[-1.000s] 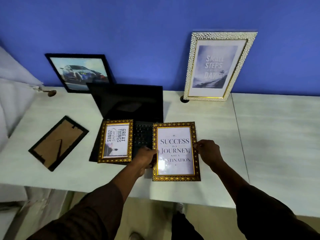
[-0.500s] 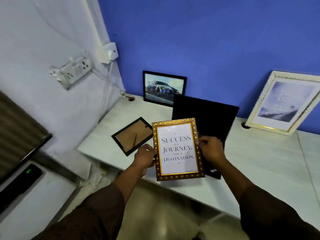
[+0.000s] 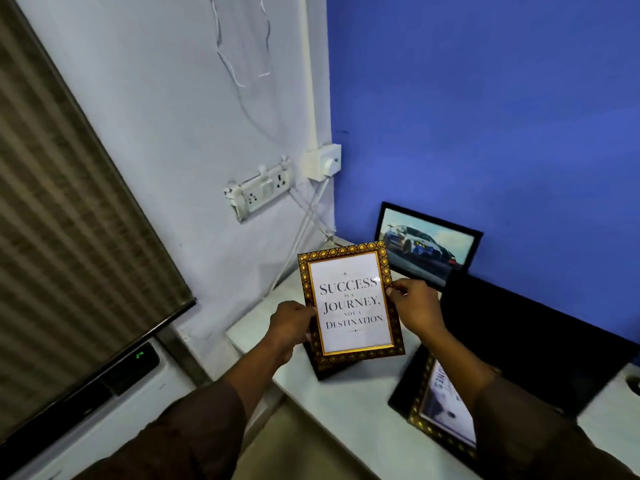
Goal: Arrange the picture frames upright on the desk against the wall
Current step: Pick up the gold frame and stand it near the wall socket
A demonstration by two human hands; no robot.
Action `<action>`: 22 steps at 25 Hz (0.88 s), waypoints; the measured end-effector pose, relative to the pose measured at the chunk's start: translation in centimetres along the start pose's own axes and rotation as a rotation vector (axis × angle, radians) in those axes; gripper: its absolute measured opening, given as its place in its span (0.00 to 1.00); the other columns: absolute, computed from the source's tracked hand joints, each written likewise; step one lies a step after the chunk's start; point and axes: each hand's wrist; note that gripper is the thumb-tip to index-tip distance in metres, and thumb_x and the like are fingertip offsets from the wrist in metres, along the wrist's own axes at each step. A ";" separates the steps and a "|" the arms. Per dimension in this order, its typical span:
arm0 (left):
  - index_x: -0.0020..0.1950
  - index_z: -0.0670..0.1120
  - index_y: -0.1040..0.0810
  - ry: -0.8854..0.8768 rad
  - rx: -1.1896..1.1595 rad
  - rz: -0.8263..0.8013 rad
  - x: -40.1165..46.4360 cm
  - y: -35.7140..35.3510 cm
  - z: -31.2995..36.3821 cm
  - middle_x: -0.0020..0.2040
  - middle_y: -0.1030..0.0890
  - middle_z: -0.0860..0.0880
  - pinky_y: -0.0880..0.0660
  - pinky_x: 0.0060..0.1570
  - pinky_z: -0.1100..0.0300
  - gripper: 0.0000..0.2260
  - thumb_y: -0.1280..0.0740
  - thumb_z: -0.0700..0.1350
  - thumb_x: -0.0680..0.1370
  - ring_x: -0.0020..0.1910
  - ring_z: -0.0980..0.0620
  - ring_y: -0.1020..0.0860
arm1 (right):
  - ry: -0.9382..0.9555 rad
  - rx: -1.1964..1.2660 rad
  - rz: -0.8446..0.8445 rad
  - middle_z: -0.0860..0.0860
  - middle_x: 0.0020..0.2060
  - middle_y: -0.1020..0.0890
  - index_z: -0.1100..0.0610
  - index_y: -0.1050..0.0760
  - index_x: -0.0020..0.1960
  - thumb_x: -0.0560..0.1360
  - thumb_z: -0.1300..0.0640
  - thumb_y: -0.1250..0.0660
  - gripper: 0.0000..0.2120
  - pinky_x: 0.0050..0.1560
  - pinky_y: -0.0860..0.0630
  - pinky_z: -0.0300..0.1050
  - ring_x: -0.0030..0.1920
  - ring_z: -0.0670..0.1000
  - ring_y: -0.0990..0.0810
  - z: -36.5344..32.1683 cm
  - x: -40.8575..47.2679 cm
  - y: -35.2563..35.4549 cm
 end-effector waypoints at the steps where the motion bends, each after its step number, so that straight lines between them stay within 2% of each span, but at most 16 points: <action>1: 0.41 0.43 0.23 0.006 0.001 0.010 1.2 0.2 0.6 0.46 0.15 0.41 0.25 0.42 0.54 0.07 0.32 0.46 0.76 0.43 0.44 0.18 | 0.017 -0.001 -0.019 0.52 0.44 0.13 0.54 0.15 0.49 0.77 0.54 0.33 0.09 0.47 0.21 0.49 0.46 0.56 0.17 -0.7 1.7 -0.6; 4: 0.42 0.45 0.22 0.013 -0.009 0.035 3.6 0.8 1.7 0.49 0.16 0.43 0.23 0.49 0.50 0.06 0.33 0.46 0.77 0.52 0.41 0.18 | 0.069 0.011 -0.094 0.52 0.45 0.13 0.54 0.16 0.51 0.77 0.54 0.34 0.10 0.48 0.20 0.49 0.47 0.55 0.17 -2.0 5.4 -2.4; 6: 0.44 0.48 0.22 0.006 -0.015 0.056 5.3 1.1 2.4 0.51 0.17 0.45 0.23 0.56 0.46 0.05 0.34 0.45 0.79 0.53 0.44 0.19 | 0.093 0.033 -0.131 0.52 0.45 0.13 0.54 0.16 0.51 0.77 0.54 0.34 0.09 0.48 0.19 0.52 0.46 0.54 0.16 -2.6 8.2 -3.9; 7: 0.46 0.48 0.22 0.010 -0.018 0.063 6.2 1.3 2.6 0.52 0.17 0.45 0.24 0.57 0.47 0.04 0.35 0.44 0.79 0.53 0.45 0.20 | 0.103 0.031 -0.149 0.52 0.45 0.14 0.54 0.16 0.50 0.77 0.54 0.34 0.09 0.48 0.19 0.52 0.46 0.54 0.16 -3.0 9.4 -4.7; 11: 0.53 0.50 0.23 -0.005 -0.045 0.073 9.9 2.2 3.0 0.55 0.19 0.47 0.27 0.54 0.53 0.04 0.35 0.43 0.79 0.55 0.47 0.21 | 0.134 -0.008 -0.216 0.53 0.44 0.15 0.56 0.17 0.48 0.77 0.54 0.35 0.09 0.45 0.20 0.48 0.45 0.55 0.17 -4.5 13.9 -8.1; 14: 0.61 0.45 0.25 0.026 -0.004 0.069 13.5 3.0 2.0 0.59 0.20 0.48 0.27 0.54 0.56 0.12 0.33 0.44 0.78 0.57 0.48 0.22 | 0.116 -0.040 -0.259 0.53 0.47 0.15 0.59 0.18 0.52 0.78 0.55 0.35 0.10 0.46 0.21 0.47 0.47 0.54 0.17 -5.2 17.0 -11.3; 16: 0.66 0.43 0.26 0.058 -0.010 0.047 16.1 3.5 1.2 0.64 0.21 0.48 0.26 0.50 0.60 0.17 0.32 0.44 0.78 0.59 0.48 0.22 | 0.104 -0.071 -0.288 0.55 0.47 0.15 0.60 0.18 0.53 0.77 0.57 0.35 0.10 0.45 0.24 0.44 0.47 0.56 0.17 -5.1 18.9 -13.8; 19: 0.64 0.44 0.26 0.106 -0.040 0.016 19.4 4.1 0.3 0.61 0.21 0.50 0.28 0.40 0.67 0.14 0.33 0.41 0.79 0.50 0.56 0.22 | 0.054 -0.079 -0.351 0.57 0.46 0.15 0.60 0.18 0.51 0.75 0.57 0.34 0.10 0.44 0.25 0.44 0.47 0.57 0.17 -5.1 21.6 -17.5; 22: 0.69 0.44 0.30 0.143 -0.067 0.003 22.2 4.7 -0.3 0.58 0.24 0.51 0.29 0.34 0.72 0.17 0.34 0.40 0.80 0.45 0.63 0.25 | 0.020 -0.084 -0.439 0.57 0.45 0.15 0.60 0.18 0.52 0.75 0.55 0.33 0.11 0.47 0.20 0.49 0.47 0.58 0.16 -5.0 24.3 -21.0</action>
Point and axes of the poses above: each hand's wrist, its own x-axis towards the middle knuckle, its own y-axis out of the back of the hand, z = x × y
